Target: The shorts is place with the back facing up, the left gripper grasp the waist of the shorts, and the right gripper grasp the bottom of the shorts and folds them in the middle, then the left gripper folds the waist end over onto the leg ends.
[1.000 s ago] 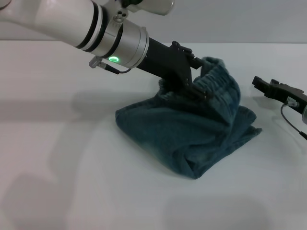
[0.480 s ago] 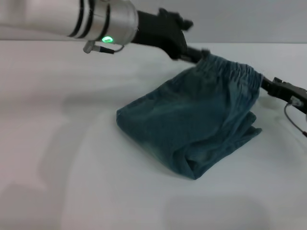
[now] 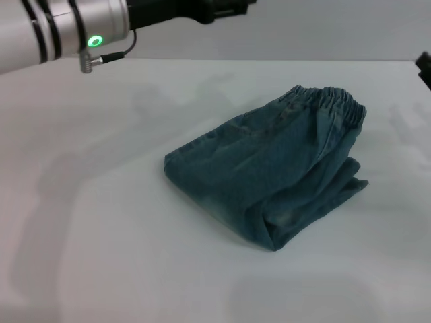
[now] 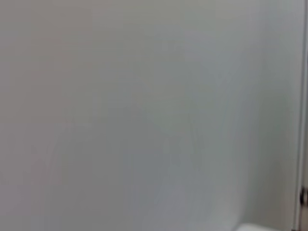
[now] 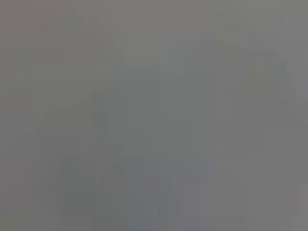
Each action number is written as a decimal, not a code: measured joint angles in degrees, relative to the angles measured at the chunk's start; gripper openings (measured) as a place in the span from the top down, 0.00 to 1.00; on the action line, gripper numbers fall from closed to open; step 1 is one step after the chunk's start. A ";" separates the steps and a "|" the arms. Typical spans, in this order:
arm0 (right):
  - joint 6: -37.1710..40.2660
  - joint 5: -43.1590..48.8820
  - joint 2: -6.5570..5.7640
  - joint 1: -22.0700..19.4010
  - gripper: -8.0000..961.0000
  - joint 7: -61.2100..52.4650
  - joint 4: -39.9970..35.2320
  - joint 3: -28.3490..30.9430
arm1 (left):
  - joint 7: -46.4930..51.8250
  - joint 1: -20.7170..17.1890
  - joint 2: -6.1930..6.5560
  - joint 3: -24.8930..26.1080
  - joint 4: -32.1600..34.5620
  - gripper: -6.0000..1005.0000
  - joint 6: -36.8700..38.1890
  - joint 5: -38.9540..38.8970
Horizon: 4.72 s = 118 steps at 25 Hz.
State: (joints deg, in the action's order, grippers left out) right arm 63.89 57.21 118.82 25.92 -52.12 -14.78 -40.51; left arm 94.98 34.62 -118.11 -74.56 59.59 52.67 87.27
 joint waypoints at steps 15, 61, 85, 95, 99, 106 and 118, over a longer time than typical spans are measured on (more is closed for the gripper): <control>18.07 29.28 -0.36 2.87 0.41 -3.28 -5.88 -15.95 | -3.85 -4.57 0.14 1.54 -1.62 0.15 0.11 -9.08; 15.88 55.93 0.10 11.12 0.41 -24.87 -9.73 -16.51 | -4.17 -4.66 0.17 5.45 -5.19 0.15 1.72 -10.83; 3.49 55.80 0.55 22.34 0.41 -29.63 -6.18 -18.31 | -4.95 -4.42 0.17 6.00 -6.61 0.15 1.82 -10.86; 20.85 52.45 0.08 10.10 0.41 -27.55 -20.02 -17.91 | -4.98 -4.46 0.10 5.93 -6.68 0.15 1.82 -11.33; 21.19 42.41 -0.20 3.30 0.41 -23.39 -24.29 -17.32 | -4.98 -4.33 0.08 5.58 -6.73 0.15 1.82 -11.34; 9.44 28.70 0.08 0.90 0.41 -15.54 -21.24 -15.48 | -4.98 -3.96 -0.09 5.31 -7.14 0.15 2.03 -11.34; -13.25 18.83 -0.08 11.88 0.41 -8.61 -7.57 -17.38 | -4.85 -3.95 -0.06 5.35 -8.10 0.15 2.99 -11.52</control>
State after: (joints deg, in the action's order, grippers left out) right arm 50.64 76.04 118.74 37.80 -60.73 -22.35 -57.89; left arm 90.13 30.68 -118.16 -69.21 51.49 55.66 75.75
